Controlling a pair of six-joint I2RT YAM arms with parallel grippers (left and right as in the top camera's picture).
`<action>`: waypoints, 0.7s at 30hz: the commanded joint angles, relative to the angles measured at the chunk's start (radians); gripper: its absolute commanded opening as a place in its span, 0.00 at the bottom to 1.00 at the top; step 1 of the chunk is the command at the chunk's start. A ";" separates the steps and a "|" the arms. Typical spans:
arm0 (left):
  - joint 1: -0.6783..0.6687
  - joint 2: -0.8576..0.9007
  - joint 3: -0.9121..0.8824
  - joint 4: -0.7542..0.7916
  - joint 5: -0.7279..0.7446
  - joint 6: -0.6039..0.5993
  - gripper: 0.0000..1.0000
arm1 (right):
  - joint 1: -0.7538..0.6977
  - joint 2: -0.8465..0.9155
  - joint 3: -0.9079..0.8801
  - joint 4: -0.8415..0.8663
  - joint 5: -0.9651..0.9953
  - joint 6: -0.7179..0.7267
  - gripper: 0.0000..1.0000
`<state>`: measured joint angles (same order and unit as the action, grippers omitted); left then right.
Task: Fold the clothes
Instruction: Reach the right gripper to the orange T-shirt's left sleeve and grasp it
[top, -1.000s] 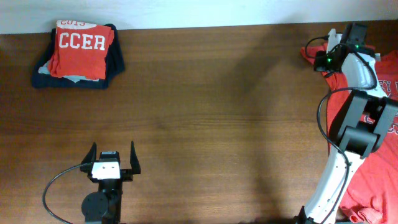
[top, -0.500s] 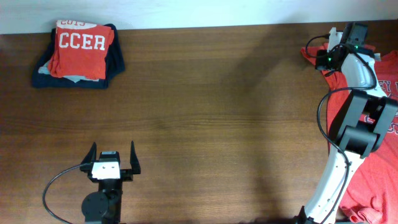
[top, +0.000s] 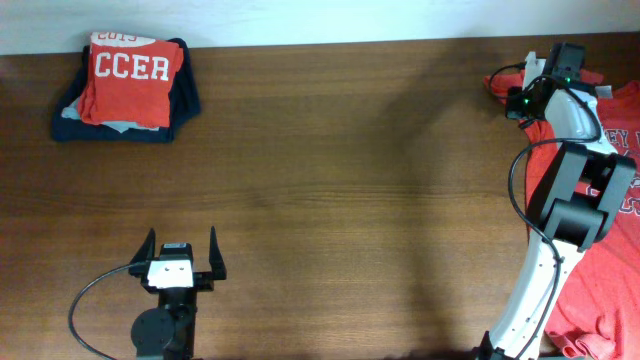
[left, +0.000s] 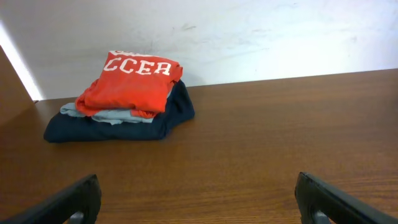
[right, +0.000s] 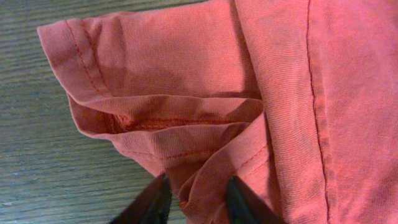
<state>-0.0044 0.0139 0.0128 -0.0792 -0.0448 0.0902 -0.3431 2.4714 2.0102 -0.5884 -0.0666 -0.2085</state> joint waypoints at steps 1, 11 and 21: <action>-0.004 -0.007 -0.003 -0.002 0.003 0.016 0.99 | 0.003 0.010 -0.008 0.006 0.019 0.002 0.26; -0.004 -0.007 -0.003 -0.002 0.003 0.016 0.99 | 0.008 -0.032 0.004 -0.020 0.019 0.011 0.06; -0.004 -0.007 -0.003 -0.002 0.003 0.016 0.99 | 0.065 -0.089 0.004 -0.105 0.019 0.010 0.07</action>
<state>-0.0044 0.0139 0.0128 -0.0792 -0.0448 0.0902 -0.3122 2.4432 2.0106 -0.6777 -0.0563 -0.2085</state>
